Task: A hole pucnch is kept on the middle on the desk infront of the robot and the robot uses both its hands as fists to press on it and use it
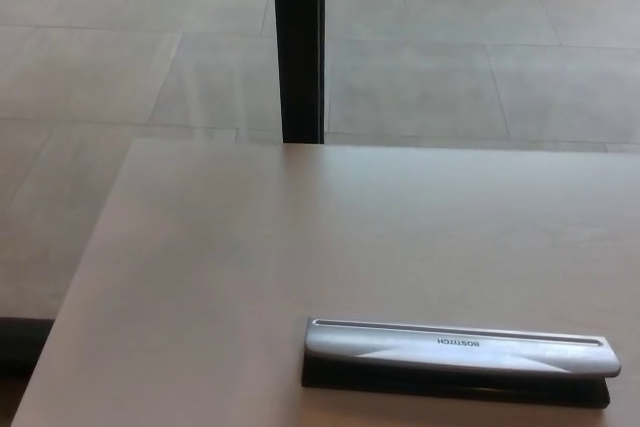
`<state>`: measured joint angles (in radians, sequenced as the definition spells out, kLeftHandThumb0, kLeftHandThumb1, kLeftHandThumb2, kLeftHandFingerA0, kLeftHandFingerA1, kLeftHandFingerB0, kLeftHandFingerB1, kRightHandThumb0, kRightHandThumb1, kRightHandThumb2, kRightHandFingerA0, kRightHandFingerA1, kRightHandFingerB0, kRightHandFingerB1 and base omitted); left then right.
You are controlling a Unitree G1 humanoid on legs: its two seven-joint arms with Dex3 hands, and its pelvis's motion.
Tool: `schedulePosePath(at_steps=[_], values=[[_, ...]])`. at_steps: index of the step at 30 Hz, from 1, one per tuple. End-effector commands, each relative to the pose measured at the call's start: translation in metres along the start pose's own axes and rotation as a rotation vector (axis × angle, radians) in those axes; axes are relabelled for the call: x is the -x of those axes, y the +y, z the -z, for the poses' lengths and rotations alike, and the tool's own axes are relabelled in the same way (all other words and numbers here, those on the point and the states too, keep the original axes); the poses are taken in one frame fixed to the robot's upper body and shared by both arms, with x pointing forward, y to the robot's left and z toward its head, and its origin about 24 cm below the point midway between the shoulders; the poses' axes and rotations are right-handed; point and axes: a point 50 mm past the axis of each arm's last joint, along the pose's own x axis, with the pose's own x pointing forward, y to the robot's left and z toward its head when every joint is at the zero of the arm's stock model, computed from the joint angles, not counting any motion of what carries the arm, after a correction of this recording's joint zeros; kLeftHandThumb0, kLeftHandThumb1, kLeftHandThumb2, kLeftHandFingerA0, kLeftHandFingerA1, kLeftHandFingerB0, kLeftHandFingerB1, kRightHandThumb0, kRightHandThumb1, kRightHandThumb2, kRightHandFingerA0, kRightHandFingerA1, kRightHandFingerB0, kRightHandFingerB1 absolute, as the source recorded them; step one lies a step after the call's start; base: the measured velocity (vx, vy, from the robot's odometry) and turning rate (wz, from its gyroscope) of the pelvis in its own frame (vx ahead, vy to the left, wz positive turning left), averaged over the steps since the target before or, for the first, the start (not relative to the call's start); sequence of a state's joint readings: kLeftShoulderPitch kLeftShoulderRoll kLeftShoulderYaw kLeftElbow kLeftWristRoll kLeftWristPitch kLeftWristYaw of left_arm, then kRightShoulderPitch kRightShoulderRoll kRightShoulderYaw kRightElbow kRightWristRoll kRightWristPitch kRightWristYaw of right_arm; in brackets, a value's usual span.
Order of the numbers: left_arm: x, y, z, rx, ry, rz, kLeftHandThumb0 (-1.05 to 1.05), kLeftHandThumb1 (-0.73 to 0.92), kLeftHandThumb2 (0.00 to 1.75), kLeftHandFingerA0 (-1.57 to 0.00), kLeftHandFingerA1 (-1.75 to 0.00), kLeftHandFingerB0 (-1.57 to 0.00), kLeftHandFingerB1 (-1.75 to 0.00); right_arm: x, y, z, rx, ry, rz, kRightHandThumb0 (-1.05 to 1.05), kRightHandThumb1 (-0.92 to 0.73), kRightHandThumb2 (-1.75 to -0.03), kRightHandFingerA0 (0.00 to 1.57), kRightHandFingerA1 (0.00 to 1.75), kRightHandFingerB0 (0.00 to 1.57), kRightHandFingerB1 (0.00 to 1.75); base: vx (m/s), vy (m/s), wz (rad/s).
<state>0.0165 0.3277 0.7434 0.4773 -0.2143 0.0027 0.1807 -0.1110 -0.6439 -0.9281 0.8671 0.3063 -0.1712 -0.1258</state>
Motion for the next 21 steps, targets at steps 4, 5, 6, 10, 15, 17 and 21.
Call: schedulePosePath(at_steps=[4,5,6,10,15,17,21], values=[[0.037,-0.107,-0.159,0.468,-0.441,0.098,-0.17,0.61,0.92,-0.83,-1.69,-0.73,-1.19,0.019,0.072,-0.121,-0.478,-0.346,-0.157,-0.39,-0.37,-1.22,1.14,1.75,0.98,1.21,0.00,0.000,0.00],[0.039,-0.110,-0.161,0.480,-0.440,0.106,-0.17,0.61,0.92,-0.83,-1.69,-0.73,-1.19,0.022,0.075,-0.124,-0.483,-0.353,-0.169,-0.39,-0.37,-1.22,1.14,1.75,0.98,1.21,0.00,0.000,0.00],[0.040,-0.109,-0.160,0.479,-0.438,0.104,-0.17,0.61,0.92,-0.83,-1.69,-0.73,-1.19,0.023,0.075,-0.123,-0.482,-0.351,-0.170,-0.39,-0.37,-1.22,1.14,1.75,0.98,1.21,0.00,0.000,0.00],[0.073,-0.145,-0.178,0.594,-0.474,0.319,-0.10,0.85,0.76,-0.82,-1.75,-0.53,-1.04,0.057,0.103,-0.150,-0.551,-0.438,-0.326,-0.49,-0.38,-1.14,1.37,1.41,1.02,1.09,0.00,0.000,0.00],[0.135,-0.186,-0.192,0.706,-0.497,0.661,-0.15,0.71,0.99,-0.89,-1.75,-0.66,-1.31,0.111,0.144,-0.155,-0.662,-0.476,-0.670,-0.40,-0.45,-0.89,1.09,1.75,0.97,0.93,0.00,0.000,0.00],[0.157,-0.201,-0.187,0.672,-0.512,0.772,-0.19,0.70,0.96,-0.87,-1.75,-0.69,-1.28,0.126,0.156,-0.146,-0.673,-0.433,-0.794,-0.33,-0.48,-0.99,1.09,1.75,0.89,1.03,0.00,0.000,0.00],[0.188,-0.219,-0.182,0.682,-0.470,0.968,-0.16,0.63,1.09,-0.93,-1.75,-0.71,-1.25,0.150,0.171,-0.126,-0.627,-0.377,-0.935,-0.24,-0.63,-1.16,1.05,1.75,0.78,1.33,0.00,0.000,0.00]])
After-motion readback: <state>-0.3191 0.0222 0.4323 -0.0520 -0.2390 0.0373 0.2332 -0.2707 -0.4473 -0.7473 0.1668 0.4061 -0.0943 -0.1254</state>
